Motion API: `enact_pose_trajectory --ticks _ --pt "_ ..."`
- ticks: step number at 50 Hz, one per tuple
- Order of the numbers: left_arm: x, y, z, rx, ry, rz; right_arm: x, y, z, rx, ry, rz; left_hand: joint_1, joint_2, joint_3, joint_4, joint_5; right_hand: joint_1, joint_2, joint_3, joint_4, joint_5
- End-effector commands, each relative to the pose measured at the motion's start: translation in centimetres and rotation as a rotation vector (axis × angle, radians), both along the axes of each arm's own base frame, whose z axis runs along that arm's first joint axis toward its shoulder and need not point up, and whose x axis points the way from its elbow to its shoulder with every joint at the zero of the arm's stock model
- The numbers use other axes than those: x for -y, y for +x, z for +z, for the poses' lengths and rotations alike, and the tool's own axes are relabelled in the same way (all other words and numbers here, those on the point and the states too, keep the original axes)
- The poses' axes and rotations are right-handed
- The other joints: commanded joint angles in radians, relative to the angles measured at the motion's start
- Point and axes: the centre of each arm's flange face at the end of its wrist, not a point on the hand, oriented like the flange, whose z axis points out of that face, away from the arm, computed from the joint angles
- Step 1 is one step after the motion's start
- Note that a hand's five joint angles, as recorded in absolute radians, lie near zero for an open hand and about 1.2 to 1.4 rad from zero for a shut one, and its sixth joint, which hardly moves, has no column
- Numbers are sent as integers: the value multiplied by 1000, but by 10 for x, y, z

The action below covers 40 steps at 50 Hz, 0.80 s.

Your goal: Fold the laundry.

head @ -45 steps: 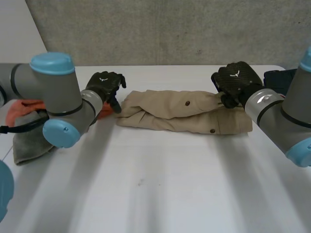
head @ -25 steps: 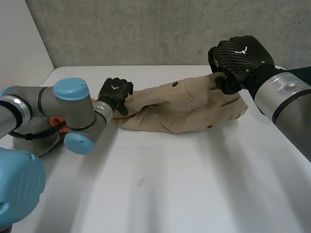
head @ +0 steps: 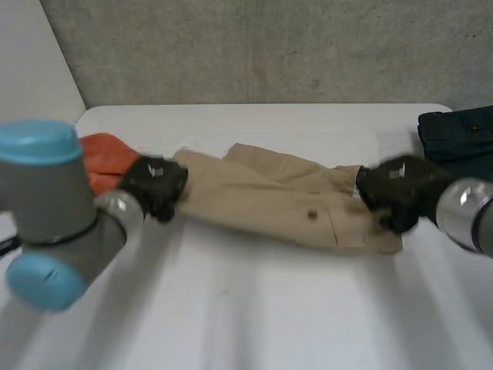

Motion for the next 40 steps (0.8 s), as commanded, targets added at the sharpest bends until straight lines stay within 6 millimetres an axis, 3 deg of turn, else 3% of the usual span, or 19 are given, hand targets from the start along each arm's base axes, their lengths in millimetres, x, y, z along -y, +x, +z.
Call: enact_pose_trajectory --ticks 1,2,3,4,6,7,10,13,17,21,28,33,40 --pt "-28 5 -31 64 45 -93 -19 -10 -23 -140 140 106 30 18 27 20 60 137 69 61 54 80" --pt "-27 6 -33 71 47 -89 -16 -10 -25 -129 134 90 -49 -62 -53 -59 -19 -45 -113 -121 -128 -102" --pt "-24 6 -36 77 46 -75 -11 -9 -27 -94 116 42 -155 -167 -158 -165 -125 -453 -522 -530 -536 -511" --pt "-22 7 -37 81 46 -65 -8 -9 -28 -79 107 25 -194 -206 -197 -203 -164 -583 -651 -659 -665 -640" --pt "-19 7 -36 84 46 -50 -3 -8 -28 -45 76 -13 -290 -303 -294 -300 -260 -754 -822 -830 -836 -811" --pt "-17 8 -32 86 43 -33 0 -6 -26 -8 35 -45 -442 -454 -445 -452 -412 -789 -857 -865 -872 -846" --pt "-12 9 -21 67 22 -5 0 -2 -14 72 -45 -92 -546 -558 -549 -556 -516 -912 -980 -988 -995 -969" --pt "-5 9 -8 30 -13 16 -2 1 -6 145 -73 -139 -628 -640 -631 -638 -598 -907 -975 -983 -990 -964" --pt "7 7 -3 -2 -36 28 -4 7 -12 190 -30 -183 -637 -650 -641 -647 -607 -904 -972 -980 -987 -961" --pt "29 3 -12 -16 -32 26 -2 13 -27 190 23 -224 -637 -650 -641 -647 -607 -787 -855 -863 -870 -844" --pt "49 -6 -30 -16 16 -20 1 28 -60 167 69 -258 -587 -600 -591 -597 -557 -601 -670 -678 -684 -659" --pt "53 -2 -30 -11 46 -4 1 38 -79 167 84 -243 -590 -603 -594 -600 -560 -593 -661 -669 -676 -650" --pt "51 9 -13 -31 42 17 10 53 -102 183 15 -230 -611 -623 -614 -621 -581 -522 -590 -598 -605 -579"
